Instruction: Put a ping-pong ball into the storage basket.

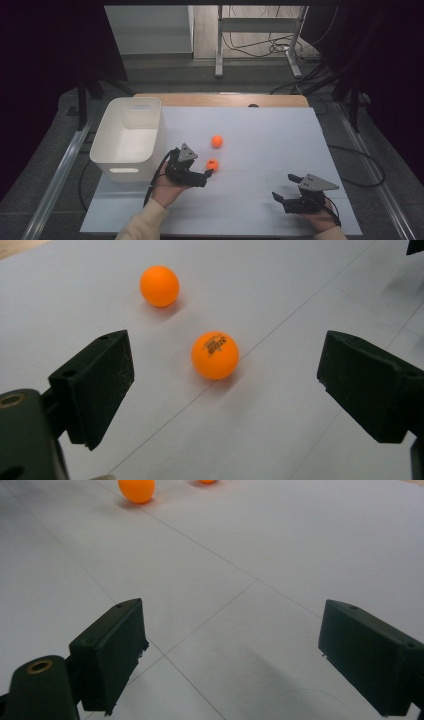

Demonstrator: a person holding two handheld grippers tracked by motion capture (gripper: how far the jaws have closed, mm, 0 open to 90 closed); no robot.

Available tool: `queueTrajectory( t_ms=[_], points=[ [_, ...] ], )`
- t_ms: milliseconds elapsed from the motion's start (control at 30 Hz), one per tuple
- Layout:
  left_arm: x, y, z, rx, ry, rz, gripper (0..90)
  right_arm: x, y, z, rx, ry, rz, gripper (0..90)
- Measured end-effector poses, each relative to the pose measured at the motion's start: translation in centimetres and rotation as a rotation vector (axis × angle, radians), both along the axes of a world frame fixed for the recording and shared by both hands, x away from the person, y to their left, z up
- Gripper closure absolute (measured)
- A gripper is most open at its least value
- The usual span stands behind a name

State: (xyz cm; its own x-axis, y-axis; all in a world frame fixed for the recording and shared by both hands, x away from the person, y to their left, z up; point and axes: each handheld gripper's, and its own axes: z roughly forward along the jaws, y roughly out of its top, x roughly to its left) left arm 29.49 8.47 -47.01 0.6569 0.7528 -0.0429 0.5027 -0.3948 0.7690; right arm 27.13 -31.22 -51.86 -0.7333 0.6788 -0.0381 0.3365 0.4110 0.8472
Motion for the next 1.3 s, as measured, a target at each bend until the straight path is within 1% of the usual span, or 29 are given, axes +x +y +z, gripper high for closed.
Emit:
queueTrajectory(
  t_ms=[233, 600, 667, 767, 867, 933, 1300],
  points=[
    [0.6, -0.6, -0.2, 0.017, 0.011, -0.001, 9.0, 0.0, 0.0, 0.0, 0.000, -0.008, 0.001, 12.1],
    [1.8, -1.6, -0.8, 0.026, 0.040, -0.018, 9.1, 0.0, 0.0, 0.0, -0.003, -0.008, -0.005, 12.1],
    [2.1, -2.0, -0.8, 0.032, 0.045, -0.024, 9.0, 0.0, 0.0, 0.0, -0.003, -0.007, -0.005, 12.1],
    [2.8, -2.6, -0.6, 0.045, 0.042, -0.040, 9.1, 0.0, 0.0, 0.0, -0.005, -0.007, -0.007, 12.1],
    [3.2, -2.9, -0.8, 0.041, 0.050, -0.041, 9.2, 0.1, 0.0, -0.1, -0.005, -0.007, -0.008, 12.1],
    [3.8, -3.2, -1.4, 0.058, 0.070, -0.046, 9.2, 0.1, 0.0, 0.0, -0.007, -0.006, -0.010, 12.1],
    [5.5, -3.6, -3.0, 0.079, 0.127, -0.035, 9.2, 0.1, 0.0, -0.2, -0.009, -0.004, -0.013, 12.1]
  ],
)
